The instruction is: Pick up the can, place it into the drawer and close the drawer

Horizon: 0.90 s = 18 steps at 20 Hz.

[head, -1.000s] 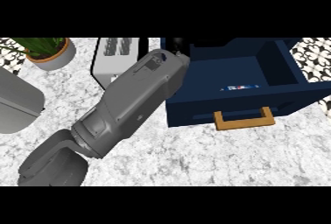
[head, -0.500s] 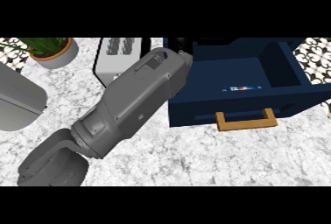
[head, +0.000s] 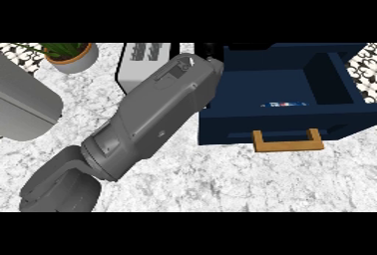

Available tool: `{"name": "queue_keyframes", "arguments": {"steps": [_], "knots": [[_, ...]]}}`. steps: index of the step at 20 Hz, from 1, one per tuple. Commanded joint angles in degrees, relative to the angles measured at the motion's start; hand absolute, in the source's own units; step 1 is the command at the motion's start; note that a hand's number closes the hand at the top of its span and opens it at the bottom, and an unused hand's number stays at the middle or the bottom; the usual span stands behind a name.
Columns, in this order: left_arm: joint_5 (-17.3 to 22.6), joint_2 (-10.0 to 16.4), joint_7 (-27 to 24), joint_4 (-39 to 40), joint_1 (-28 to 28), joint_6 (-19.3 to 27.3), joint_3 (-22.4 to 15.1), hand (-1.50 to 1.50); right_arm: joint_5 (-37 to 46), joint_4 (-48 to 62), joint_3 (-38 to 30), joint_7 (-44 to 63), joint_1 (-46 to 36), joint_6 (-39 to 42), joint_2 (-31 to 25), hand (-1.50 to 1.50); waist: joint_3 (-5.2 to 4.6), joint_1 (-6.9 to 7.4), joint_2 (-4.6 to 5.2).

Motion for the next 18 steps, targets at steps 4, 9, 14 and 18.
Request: {"name": "queue_keyframes", "arguments": {"steps": [4, 9, 14, 18], "knots": [[-0.1, 0.0, 1.0, -1.3, 1.0, -0.8, 0.6, -1.5, 23.3, 6.7, 12.4, -3.1, -7.4, -4.4, -0.1, -1.5, -0.06, 2.91, -0.51], [-1.2, 1.5, 3.9, -1.3, 0.3, -0.7, 1.4, -1.5, 34.4, 17.5, 19.2, -8.3, -13.1, -11.3, 0.3, -1.5, -0.03, 2.98, -0.74], [-3.4, 3.3, 7.7, -4.4, 1.0, 1.0, 0.3, -1.5, 43.2, 26.7, 24.7, -8.8, -19.0, -15.9, 0.0, -1.5, -0.04, 3.13, -1.04], [-4.2, 5.2, 9.7, -6.4, 0.0, 2.1, 0.4, -1.5, 48.2, 38.3, 25.5, -9.3, -27.3, -16.7, -2.9, -1.5, -0.06, 4.05, -1.03]]}}
